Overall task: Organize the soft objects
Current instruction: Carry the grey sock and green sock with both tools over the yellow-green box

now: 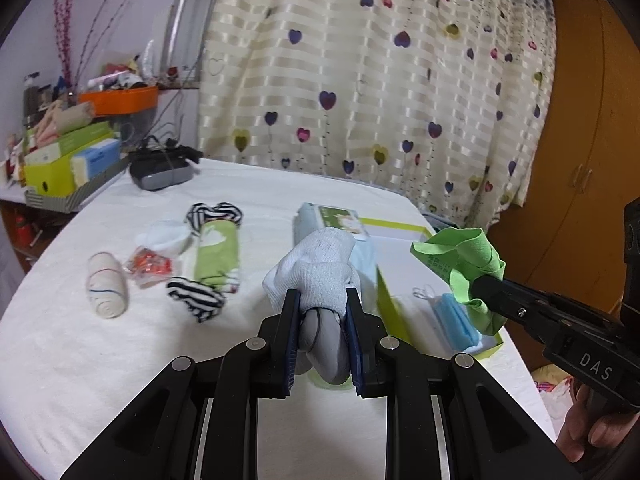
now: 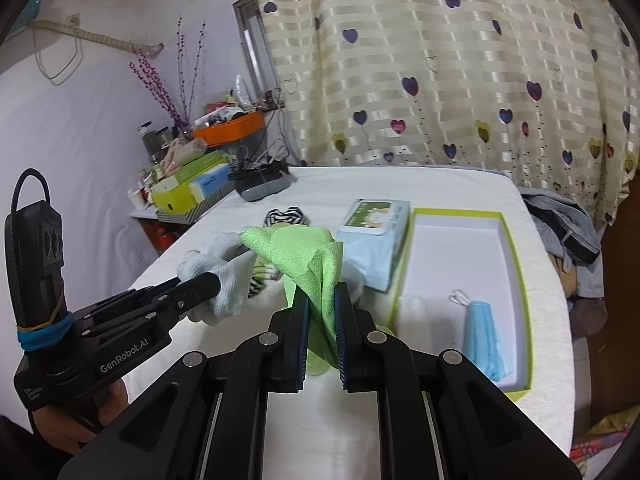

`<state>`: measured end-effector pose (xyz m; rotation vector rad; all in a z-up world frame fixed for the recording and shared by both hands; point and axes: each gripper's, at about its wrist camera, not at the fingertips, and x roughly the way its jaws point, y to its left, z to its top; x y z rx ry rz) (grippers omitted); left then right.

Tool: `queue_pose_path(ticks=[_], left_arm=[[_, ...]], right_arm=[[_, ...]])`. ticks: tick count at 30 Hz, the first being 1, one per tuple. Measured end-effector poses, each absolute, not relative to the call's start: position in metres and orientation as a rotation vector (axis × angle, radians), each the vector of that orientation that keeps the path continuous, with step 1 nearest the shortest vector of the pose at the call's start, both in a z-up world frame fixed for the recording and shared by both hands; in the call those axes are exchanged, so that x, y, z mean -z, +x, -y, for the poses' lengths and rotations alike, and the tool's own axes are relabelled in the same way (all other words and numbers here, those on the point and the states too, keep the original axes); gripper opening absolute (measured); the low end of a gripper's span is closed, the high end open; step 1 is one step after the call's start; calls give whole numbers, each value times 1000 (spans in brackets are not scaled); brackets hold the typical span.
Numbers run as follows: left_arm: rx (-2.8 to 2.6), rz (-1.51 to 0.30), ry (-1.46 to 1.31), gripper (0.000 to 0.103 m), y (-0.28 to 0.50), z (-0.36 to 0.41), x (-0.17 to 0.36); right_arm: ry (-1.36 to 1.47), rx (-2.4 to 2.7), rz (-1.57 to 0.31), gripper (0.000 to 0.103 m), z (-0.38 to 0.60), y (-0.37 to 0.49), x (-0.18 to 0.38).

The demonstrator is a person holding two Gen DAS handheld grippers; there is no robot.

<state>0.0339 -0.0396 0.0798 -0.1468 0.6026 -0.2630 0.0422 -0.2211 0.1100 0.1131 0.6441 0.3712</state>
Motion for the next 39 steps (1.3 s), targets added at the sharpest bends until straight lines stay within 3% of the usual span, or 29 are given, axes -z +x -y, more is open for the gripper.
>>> queue_pose_path(ticks=[39], left_arm=[[466, -676, -59, 20, 84, 148, -65]], right_arm=[[235, -173, -689, 12, 322, 68, -83]])
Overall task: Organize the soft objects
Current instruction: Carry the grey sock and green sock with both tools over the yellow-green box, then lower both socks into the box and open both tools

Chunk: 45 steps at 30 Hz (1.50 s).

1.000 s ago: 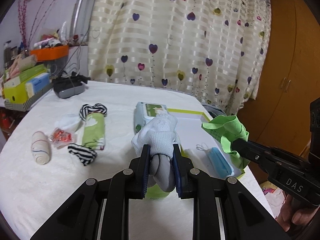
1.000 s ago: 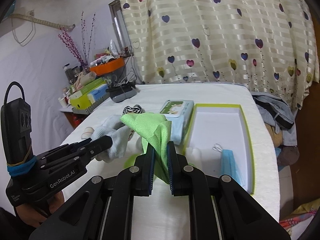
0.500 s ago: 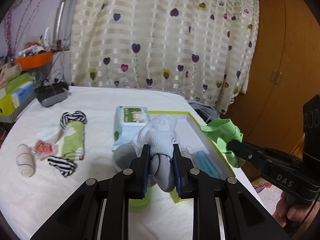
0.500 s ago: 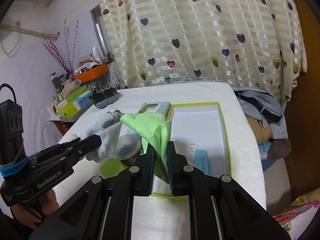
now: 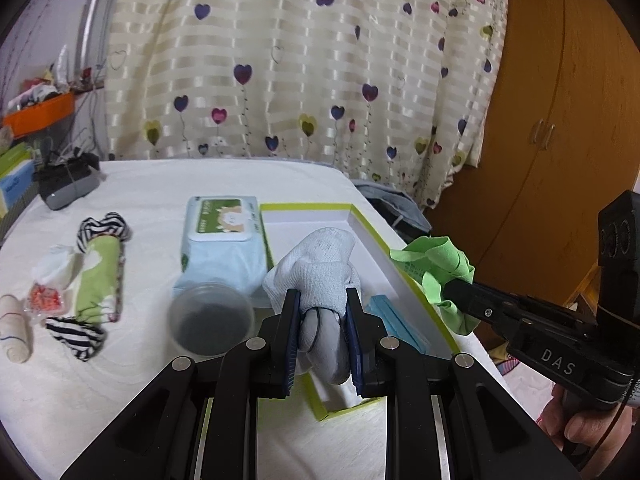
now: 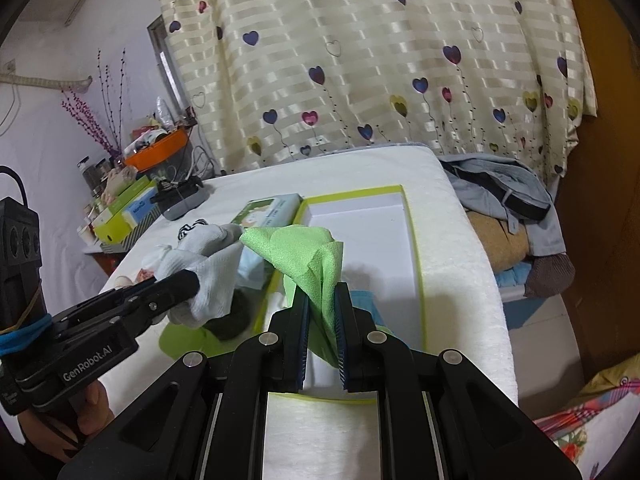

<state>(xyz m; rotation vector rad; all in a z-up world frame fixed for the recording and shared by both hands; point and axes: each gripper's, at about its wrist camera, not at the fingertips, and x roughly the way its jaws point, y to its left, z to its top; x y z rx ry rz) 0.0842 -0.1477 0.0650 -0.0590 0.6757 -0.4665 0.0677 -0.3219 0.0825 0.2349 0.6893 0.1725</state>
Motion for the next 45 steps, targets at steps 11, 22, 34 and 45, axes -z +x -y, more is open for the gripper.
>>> queue_pose_path(ticks=[11, 22, 34, 45], left_arm=[[509, -768, -13, 20, 106, 190, -31], [512, -785, -1, 30, 115, 203, -20], [530, -741, -39, 34, 96, 182, -44], [496, -718, -67, 34, 89, 157, -57]], right_arm=[[260, -151, -718, 12, 343, 78, -69], [276, -141, -735, 12, 353, 86, -60], [264, -135, -731, 13, 352, 92, -60], [191, -128, -818, 13, 339, 139, -36]])
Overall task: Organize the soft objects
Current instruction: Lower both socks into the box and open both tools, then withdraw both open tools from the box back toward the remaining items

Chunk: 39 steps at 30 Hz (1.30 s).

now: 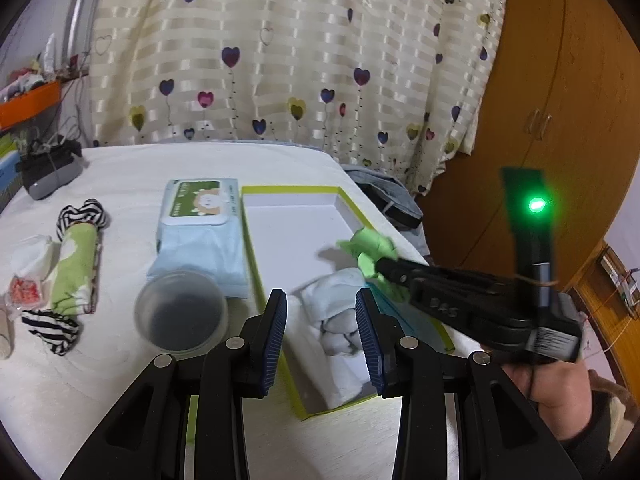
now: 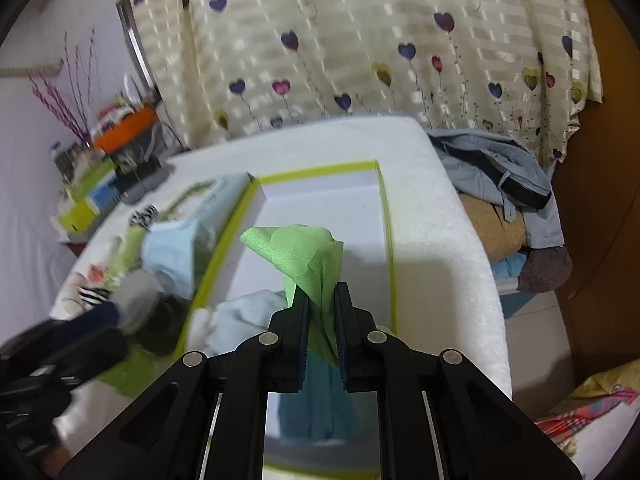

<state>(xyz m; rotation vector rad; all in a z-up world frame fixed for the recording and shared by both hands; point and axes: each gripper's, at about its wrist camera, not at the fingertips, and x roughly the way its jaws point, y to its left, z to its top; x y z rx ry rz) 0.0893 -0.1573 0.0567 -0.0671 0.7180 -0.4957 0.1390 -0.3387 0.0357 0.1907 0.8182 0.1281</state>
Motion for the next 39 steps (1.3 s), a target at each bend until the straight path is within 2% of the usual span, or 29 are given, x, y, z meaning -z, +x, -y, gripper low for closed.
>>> queue_pose_path(ticks=[3, 6, 8, 24, 27, 39], left_arm=[[483, -714, -70, 34, 90, 151, -58], [479, -708, -75, 34, 87, 146, -60], [476, -706, -82, 34, 84, 142, -61], [352, -663, -95, 34, 44, 77, -65], [312, -660, -109, 34, 38, 59, -64], [221, -655, -105, 34, 13, 18, -60]], right_arm=[[176, -113, -849, 16, 336, 143, -29], [161, -104, -816, 29, 335, 135, -34], [160, -96, -805, 43, 335, 130, -39], [167, -132, -673, 43, 298, 55, -92], [144, -152, -643, 46, 284, 45, -99], [111, -230, -608, 48, 244, 22, -99]])
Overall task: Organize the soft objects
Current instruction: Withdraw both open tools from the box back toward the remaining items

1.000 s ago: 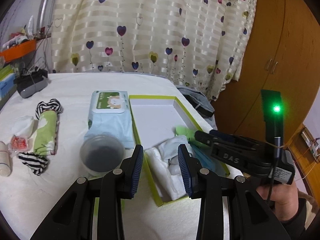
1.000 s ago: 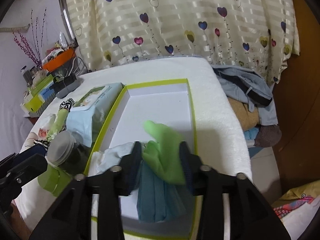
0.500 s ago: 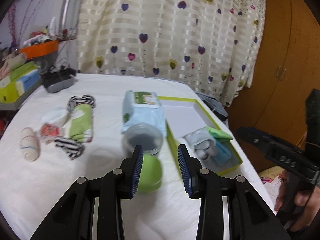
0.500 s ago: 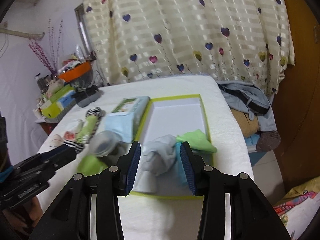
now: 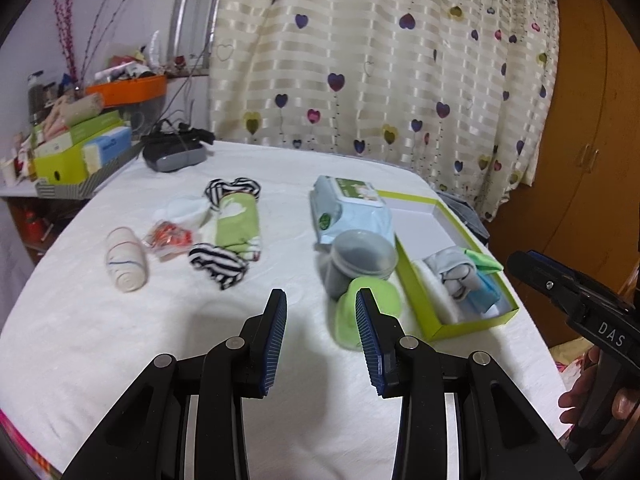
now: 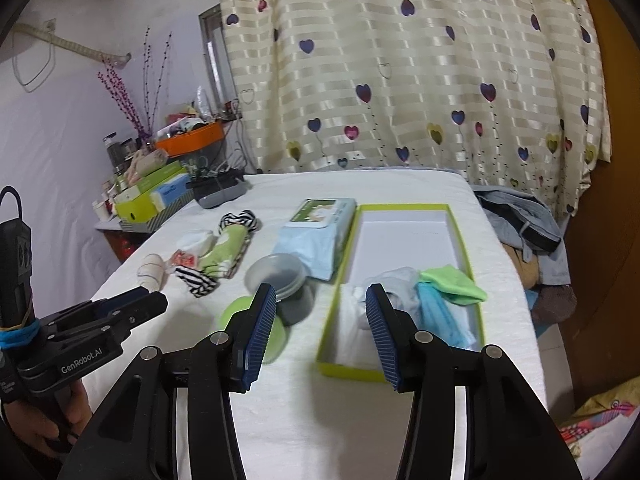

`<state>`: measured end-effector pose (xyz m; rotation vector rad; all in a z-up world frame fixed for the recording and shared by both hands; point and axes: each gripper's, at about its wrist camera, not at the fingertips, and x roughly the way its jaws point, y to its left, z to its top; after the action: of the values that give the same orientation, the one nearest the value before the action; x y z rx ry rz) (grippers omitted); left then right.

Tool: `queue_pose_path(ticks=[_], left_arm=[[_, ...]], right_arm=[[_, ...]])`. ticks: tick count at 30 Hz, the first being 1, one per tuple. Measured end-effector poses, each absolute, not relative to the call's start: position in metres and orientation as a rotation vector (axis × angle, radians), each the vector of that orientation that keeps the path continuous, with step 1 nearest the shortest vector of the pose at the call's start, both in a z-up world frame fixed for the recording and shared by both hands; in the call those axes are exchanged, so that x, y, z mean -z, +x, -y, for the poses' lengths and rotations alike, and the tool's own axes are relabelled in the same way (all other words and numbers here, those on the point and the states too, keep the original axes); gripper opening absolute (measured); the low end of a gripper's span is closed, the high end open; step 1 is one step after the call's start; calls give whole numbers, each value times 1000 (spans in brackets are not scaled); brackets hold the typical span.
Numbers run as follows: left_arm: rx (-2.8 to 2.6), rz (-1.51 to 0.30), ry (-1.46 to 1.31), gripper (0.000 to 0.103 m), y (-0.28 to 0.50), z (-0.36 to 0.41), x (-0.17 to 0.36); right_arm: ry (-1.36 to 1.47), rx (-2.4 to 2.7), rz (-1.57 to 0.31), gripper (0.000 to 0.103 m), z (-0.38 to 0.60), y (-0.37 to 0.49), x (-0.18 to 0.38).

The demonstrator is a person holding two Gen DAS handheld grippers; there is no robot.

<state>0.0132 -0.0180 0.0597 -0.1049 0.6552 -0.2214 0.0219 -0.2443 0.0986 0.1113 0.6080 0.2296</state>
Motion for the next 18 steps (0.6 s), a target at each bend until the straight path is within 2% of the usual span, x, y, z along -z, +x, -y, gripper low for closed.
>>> queue_pose_path(ticks=[4, 8, 18], left_arm=[[202, -657, -117, 34, 10, 9, -58], [183, -655, -132, 34, 7, -1, -56], [170, -646, -149, 34, 6, -15, -52]], right_arm=[[98, -260, -611, 49, 232, 19, -96], [89, -284, -611, 55, 224, 17, -95], [71, -310, -610, 55, 210, 13, -96]])
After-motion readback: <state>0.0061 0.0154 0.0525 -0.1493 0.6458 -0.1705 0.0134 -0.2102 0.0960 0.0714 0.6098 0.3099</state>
